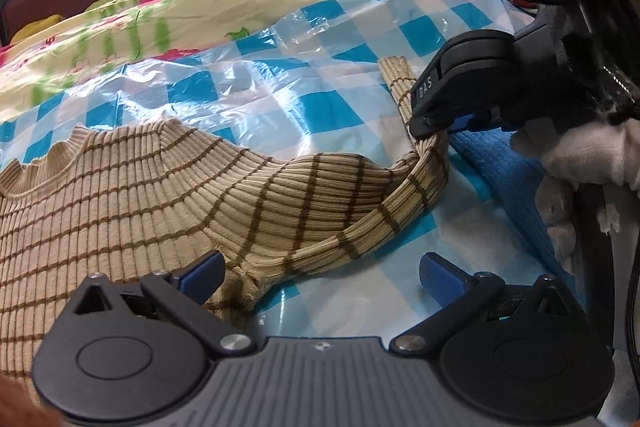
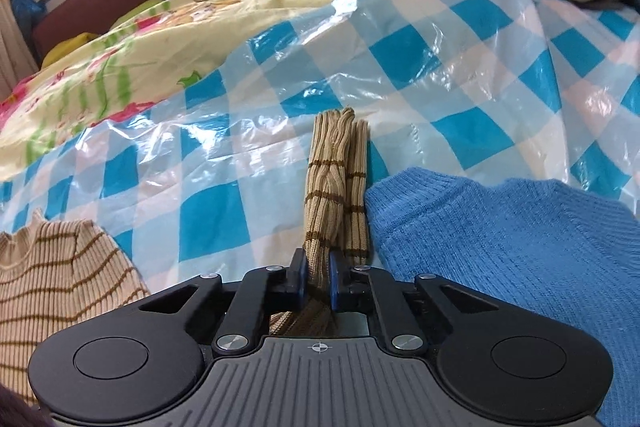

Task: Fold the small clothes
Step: 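Move the right tool to the sweater's sleeve cuff and grasp it, then lift the sleeve with the right tool and lay it across the sweater body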

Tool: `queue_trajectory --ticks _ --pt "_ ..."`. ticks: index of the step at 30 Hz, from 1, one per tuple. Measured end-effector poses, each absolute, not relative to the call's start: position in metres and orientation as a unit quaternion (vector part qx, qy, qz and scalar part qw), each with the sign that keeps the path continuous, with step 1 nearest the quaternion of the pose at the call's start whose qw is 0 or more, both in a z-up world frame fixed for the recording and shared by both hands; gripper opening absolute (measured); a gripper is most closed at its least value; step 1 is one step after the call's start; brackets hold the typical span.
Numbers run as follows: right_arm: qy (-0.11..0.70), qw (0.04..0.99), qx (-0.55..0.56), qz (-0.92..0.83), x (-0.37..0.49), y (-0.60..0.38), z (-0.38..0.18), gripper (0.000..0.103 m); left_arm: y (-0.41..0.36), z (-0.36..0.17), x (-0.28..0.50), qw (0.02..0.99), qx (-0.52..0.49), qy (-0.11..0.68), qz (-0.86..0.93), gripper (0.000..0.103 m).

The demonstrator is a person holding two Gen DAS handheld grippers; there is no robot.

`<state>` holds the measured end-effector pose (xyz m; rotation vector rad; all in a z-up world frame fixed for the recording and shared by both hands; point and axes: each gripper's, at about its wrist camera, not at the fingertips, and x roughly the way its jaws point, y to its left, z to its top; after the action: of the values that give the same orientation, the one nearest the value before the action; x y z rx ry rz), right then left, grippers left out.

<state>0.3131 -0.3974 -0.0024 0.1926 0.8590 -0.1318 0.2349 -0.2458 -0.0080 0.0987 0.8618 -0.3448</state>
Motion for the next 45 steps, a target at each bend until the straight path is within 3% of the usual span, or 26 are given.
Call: queue_trajectory --ticks 7,15,22,29,34,38,45 --pt "0.404 0.909 0.090 -0.056 0.308 -0.396 0.010 0.009 -0.252 -0.002 0.232 0.899 0.070 0.400 -0.165 0.103" --pt "0.382 0.918 0.102 -0.031 0.297 -0.388 0.041 0.009 -0.248 0.000 0.232 0.895 0.075 0.406 -0.167 0.076" --pt "0.348 0.931 0.100 0.046 0.287 -0.335 0.083 0.009 -0.192 0.011 0.221 0.902 0.013 0.404 -0.151 0.075" --pt "0.334 0.924 0.082 0.169 0.275 -0.233 0.100 0.009 -0.074 0.014 0.182 0.913 -0.063 0.396 -0.074 0.075" --pt "0.370 0.895 0.041 0.247 0.276 -0.158 0.063 0.021 -0.005 0.003 0.152 0.916 -0.085 0.392 -0.001 0.075" --pt "0.423 0.866 0.011 0.266 0.268 -0.127 0.030 0.022 0.026 -0.006 0.134 0.919 -0.085 0.384 0.030 0.075" --pt "0.418 0.876 -0.071 0.230 0.244 -0.140 0.019 0.029 0.042 -0.016 0.133 0.915 -0.116 0.387 0.019 0.076"
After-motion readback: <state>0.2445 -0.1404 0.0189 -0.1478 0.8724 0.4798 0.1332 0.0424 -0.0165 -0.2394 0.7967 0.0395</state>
